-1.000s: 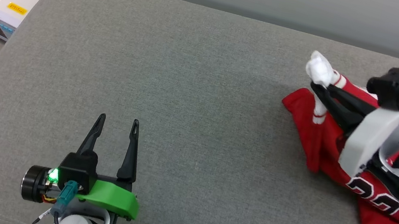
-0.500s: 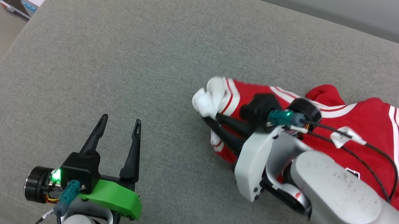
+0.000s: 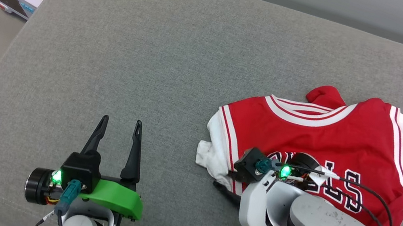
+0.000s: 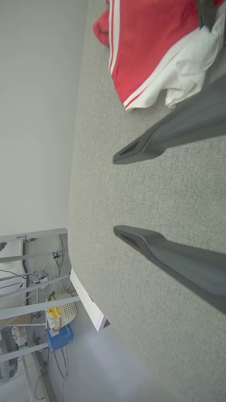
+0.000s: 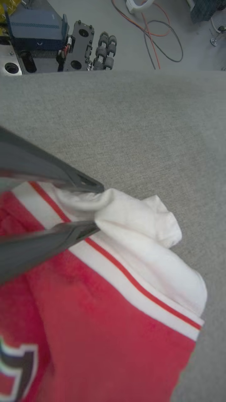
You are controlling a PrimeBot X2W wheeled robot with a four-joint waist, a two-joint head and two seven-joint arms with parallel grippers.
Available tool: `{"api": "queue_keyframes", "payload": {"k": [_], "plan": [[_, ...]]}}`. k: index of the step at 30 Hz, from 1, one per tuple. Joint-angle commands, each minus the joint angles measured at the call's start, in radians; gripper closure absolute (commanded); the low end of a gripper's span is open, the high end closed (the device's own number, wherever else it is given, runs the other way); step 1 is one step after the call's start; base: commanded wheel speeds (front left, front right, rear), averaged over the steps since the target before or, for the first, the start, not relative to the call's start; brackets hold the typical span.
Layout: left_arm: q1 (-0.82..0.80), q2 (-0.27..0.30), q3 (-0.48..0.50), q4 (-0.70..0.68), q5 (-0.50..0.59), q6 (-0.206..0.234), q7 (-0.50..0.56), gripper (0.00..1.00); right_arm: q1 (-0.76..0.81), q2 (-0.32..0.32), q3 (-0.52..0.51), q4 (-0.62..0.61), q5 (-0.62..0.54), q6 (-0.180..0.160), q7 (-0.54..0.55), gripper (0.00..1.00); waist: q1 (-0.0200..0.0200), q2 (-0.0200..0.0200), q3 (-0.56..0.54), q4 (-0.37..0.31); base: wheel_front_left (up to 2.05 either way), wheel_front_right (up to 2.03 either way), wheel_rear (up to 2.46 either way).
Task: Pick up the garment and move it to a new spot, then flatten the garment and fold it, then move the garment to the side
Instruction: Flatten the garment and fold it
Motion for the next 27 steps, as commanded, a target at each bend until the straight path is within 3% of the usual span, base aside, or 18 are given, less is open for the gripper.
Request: {"api": "queue_keyframes", "payload": {"k": [1, 6, 11, 15, 18, 22, 27], "plan": [[-0.011, -0.004, 0.008, 0.004, -0.002, 0.002, -0.006, 0.0, 0.005, -0.005, 0.002, -0.002, -0.017, -0.001, -0.051, 0.0, 0.0, -0.0001, -0.02, -0.013, 0.0, 0.0, 0.0], [0.005, -0.004, 0.035, 0.001, 0.012, -0.008, -0.006, 0.0, 0.016, -0.024, -0.041, -0.008, -0.061, -0.001, -0.229, 0.0, 0.0, -0.0001, -0.063, -0.036, 0.0, 0.0, 0.0], [0.016, 0.001, 0.082, -0.01, 0.041, -0.033, -0.006, 0.0, 0.08, -0.052, -0.195, -0.026, -0.124, -0.001, -0.346, 0.0, 0.0, -0.0001, -0.101, -0.076, 0.0, 0.0, 0.0], [0.001, 0.02, 0.112, -0.022, 0.059, -0.061, -0.006, 0.0, 0.17, -0.053, -0.421, -0.051, -0.223, -0.001, -0.385, 0.0, 0.0, -0.0001, -0.116, -0.112, 0.0, 0.0, 0.0], [-0.028, 0.034, 0.125, -0.031, 0.048, -0.109, -0.006, 0.0, 0.27, -0.034, -0.612, -0.103, -0.325, -0.001, -0.392, 0.0, 0.0, -0.0001, -0.119, -0.14, 0.0, 0.0, 0.0], [-0.088, 0.068, 0.132, -0.019, 0.052, -0.17, -0.006, 0.0, 0.418, 0.018, -0.847, -0.207, -0.456, -0.001, -0.393, 0.0, 0.0, -0.0001, -0.119, -0.17, 0.0, 0.0, 0.0], [-0.178, 0.12, 0.102, 0.02, 0.063, -0.216, -0.006, 0.0, 0.565, 0.097, -1.046, -0.314, -0.57, -0.001, -0.393, 0.0, 0.0, -0.0001, -0.119, -0.204, 0.0, 0.0, 0.0]]}}
